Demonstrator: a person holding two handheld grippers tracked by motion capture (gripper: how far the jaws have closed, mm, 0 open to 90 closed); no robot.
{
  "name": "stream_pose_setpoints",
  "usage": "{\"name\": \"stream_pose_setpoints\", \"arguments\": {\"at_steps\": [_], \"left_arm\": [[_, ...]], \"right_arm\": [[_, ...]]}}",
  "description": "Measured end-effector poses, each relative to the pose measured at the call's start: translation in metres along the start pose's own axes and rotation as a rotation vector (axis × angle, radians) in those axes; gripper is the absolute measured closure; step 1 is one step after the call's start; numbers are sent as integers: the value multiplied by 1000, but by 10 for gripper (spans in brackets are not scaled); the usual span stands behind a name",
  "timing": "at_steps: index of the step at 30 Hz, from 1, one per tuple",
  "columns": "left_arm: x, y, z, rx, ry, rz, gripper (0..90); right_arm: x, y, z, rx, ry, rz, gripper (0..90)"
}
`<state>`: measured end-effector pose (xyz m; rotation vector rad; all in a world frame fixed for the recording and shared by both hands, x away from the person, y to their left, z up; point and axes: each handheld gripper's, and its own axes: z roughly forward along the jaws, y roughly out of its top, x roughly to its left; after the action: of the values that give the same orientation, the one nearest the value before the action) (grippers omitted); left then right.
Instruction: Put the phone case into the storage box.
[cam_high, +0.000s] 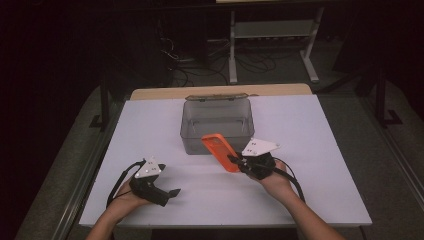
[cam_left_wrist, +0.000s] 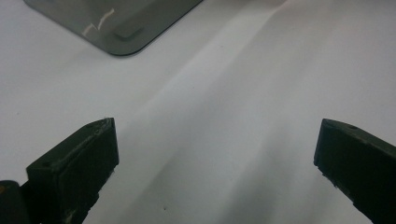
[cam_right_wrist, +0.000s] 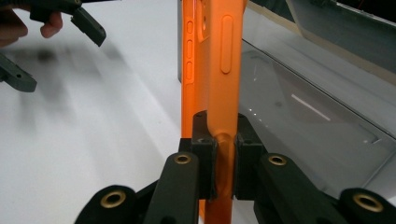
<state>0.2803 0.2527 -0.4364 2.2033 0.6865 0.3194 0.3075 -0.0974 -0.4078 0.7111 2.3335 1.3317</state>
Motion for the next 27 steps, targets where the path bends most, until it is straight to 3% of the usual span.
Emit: {"name": "stream_pose_setpoints", "arguments": {"at_steps": [8, 27], "left_arm": [[-1, 0, 0, 0, 0, 0, 0], [-1, 1, 0, 2, -9, -5, 0]], "right_arm": [[-6, -1, -1, -6, 27, 57, 813], [-14, 15, -13, -3, 33, 65, 812]]}}
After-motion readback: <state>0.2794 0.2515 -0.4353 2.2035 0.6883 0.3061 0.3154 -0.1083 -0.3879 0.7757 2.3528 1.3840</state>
